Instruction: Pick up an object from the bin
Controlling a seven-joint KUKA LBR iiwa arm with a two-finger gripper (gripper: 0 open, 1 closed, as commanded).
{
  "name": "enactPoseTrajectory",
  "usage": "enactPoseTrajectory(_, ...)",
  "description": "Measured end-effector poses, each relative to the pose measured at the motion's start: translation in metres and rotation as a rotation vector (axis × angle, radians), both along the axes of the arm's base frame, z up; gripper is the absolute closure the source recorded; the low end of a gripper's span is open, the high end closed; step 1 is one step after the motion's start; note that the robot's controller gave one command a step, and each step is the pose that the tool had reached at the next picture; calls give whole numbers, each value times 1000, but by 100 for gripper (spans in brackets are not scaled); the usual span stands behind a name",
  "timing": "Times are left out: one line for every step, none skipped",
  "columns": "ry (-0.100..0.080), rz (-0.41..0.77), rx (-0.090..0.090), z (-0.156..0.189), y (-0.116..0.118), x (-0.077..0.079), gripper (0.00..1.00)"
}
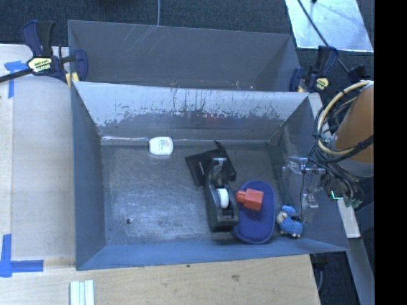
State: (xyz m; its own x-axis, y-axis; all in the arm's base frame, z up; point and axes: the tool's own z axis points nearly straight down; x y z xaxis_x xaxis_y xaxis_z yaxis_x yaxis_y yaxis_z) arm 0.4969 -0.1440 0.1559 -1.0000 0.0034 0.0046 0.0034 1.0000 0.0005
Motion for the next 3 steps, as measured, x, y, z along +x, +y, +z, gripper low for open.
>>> enactPoseTrajectory(-23,40,-7,-83,93,9,0)
enactPoseTrajectory(-53,37,-7,-76,93,17,100)
enactPoseTrajectory(-17,84,-2,109,104,-11,100)
